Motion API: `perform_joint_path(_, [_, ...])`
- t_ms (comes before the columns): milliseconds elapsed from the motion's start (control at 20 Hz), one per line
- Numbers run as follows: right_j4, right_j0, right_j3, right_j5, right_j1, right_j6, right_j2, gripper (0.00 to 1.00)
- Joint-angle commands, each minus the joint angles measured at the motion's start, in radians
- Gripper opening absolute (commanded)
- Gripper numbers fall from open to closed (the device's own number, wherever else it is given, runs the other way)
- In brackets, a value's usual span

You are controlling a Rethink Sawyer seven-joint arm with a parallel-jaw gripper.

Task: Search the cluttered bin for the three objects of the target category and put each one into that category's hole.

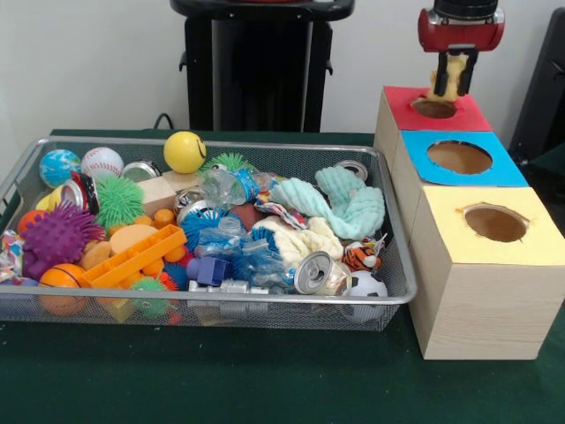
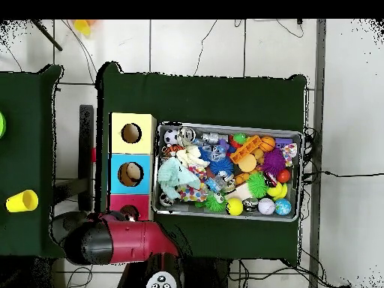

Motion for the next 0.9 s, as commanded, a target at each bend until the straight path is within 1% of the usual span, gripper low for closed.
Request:
perform_joint_path(50, [0.064,-0.006,0.039,-0.054,0.023,0.261,-0.009,1.00])
perform_joint_path(250, [0.071,-0.004,0.040,-0.059,0.025,0.254,-0.013,1.00])
perform_joint_path(400, [0.075,0.005,0.027,-0.033,0.022,0.260,-0.034,1.00])
perform_joint_path(600, [0.089,0.014,0.050,-0.058,0.009,0.272,-0.035,1.00])
perform_joint_path(750, [0.089,0.016,0.049,-0.055,0.002,0.265,-0.044,1.00])
perform_joint_path(900, [0.086,0.017,0.038,-0.027,-0.015,0.254,-0.063,1.00])
